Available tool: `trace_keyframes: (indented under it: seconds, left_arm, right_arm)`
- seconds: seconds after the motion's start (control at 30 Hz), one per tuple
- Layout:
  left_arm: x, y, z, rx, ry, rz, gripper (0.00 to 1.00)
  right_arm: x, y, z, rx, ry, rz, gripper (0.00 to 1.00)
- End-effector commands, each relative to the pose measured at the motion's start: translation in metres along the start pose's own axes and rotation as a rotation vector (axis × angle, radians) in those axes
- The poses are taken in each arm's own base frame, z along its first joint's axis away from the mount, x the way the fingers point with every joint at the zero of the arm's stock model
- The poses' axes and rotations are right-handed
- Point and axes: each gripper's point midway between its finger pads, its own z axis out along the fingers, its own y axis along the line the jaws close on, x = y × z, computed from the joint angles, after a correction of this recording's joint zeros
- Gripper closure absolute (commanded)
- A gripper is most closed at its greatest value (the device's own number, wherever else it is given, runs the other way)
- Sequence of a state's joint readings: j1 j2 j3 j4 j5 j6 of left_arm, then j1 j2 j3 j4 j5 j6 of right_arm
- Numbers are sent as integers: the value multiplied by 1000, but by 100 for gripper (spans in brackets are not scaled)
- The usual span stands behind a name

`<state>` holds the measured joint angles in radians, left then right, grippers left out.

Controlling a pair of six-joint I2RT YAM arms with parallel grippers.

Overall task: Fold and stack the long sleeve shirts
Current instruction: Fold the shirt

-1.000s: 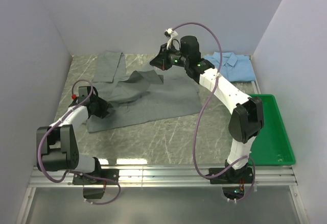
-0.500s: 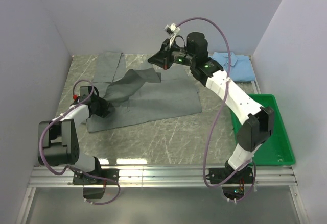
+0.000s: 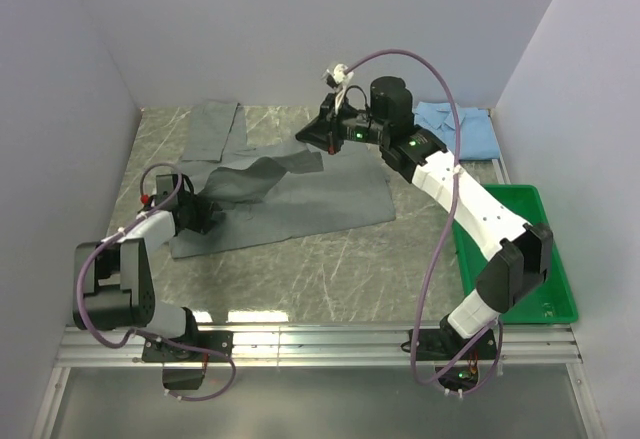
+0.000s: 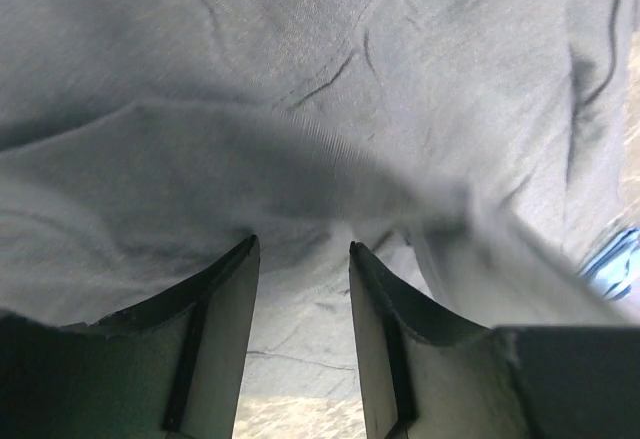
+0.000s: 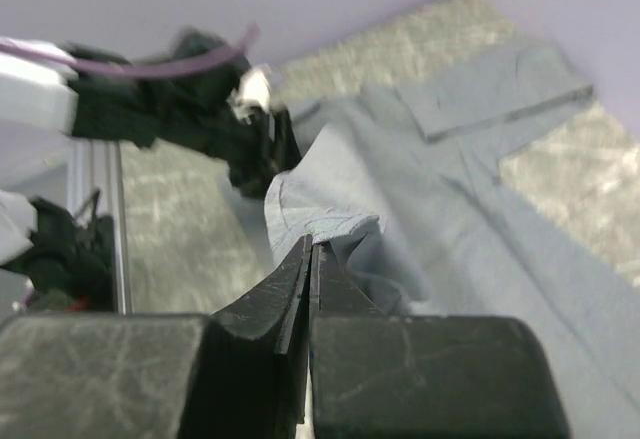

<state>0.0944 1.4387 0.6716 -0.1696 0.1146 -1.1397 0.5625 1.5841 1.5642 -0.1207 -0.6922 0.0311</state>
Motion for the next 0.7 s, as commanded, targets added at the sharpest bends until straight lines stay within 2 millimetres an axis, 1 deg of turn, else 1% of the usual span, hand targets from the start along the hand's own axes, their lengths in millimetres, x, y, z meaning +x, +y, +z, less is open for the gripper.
trace_keyframes:
  seconds: [0.0,0.07,0.13,0.3,0.33,0.4,0.47,0.53,0.57,0.63,0.67]
  left_arm:
    - [-14,-9,-12,51,-76,-53,52]
    - [-18,-5,-14,48,-99,-71,52]
    - [-21,-5,-16,55,-109,-91,51]
    - [-22,-2,-12,49,-99,-126,51]
    - [-21,0,-8,41,-86,-133,51]
    - [-22,-3,-7,42,-82,-145,51]
    - [-24,-1,-5,31,-85,-153,51]
    - [-28,0,-6,35,-96,-183,51]
    - [-28,3,-7,35,-98,-194,51]
    - [-36,3,-12,49,-130,-229,52]
    - [-36,10,-12,42,-133,-244,52]
  right_arm:
    - [-1,0,-9,30,-3,-65,100]
    - [-3,-5,-5,40,-2,-78,100]
    - [-3,-6,-3,31,7,-82,100]
    - [-9,-7,9,-17,-7,-118,100]
    - [-14,-7,13,-31,-10,-130,100]
    - [-13,-3,17,-66,7,-141,100]
    - [-17,1,21,-90,6,-156,100]
    - [-13,9,20,-126,19,-173,100]
    - [-9,11,20,-140,31,-177,100]
    - [3,18,14,-164,68,-199,100]
    - [8,19,12,-169,85,-238,100]
